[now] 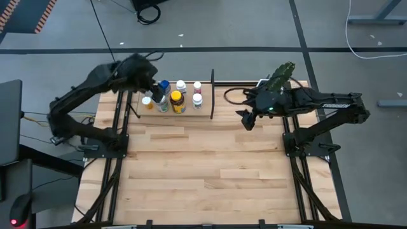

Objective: Pick and place medicine bottles onto shelf by color
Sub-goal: Return to Home Position

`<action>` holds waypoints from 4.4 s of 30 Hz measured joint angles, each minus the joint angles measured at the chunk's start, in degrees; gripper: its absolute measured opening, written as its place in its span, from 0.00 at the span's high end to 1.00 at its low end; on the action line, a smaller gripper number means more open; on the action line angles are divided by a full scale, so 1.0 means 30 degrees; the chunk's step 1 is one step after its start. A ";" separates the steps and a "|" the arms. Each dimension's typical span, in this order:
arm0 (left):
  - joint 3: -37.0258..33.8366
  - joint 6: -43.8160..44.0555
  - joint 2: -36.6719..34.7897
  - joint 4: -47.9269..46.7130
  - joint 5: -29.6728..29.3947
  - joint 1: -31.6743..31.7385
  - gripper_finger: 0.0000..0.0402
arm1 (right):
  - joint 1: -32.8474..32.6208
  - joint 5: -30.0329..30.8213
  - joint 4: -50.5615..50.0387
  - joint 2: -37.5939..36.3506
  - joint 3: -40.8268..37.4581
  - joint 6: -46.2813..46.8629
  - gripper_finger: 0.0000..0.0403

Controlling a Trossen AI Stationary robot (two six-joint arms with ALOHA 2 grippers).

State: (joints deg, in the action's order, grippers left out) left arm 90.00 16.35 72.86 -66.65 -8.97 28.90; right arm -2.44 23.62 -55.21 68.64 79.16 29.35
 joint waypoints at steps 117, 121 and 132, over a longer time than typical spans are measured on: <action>-2.9856 -0.4034 -2.1043 2.5243 0.0139 -0.8482 0.92 | 0.6506 -1.1476 1.9289 -1.8999 -2.6230 -0.7289 0.96; -2.9856 -0.4027 -2.1041 2.5245 0.0139 -0.8487 0.94 | 0.6506 -1.1476 1.9289 -1.8999 -2.6230 -0.7296 0.96; -2.9856 -0.4027 -2.1043 2.5254 0.0139 -0.8480 0.93 | 0.6506 -1.1472 1.9289 -1.8999 -2.6226 -0.7296 0.96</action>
State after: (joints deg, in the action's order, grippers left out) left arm 0.43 4.27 9.73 9.11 -8.56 3.46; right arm 17.08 -10.80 2.66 11.64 0.48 7.46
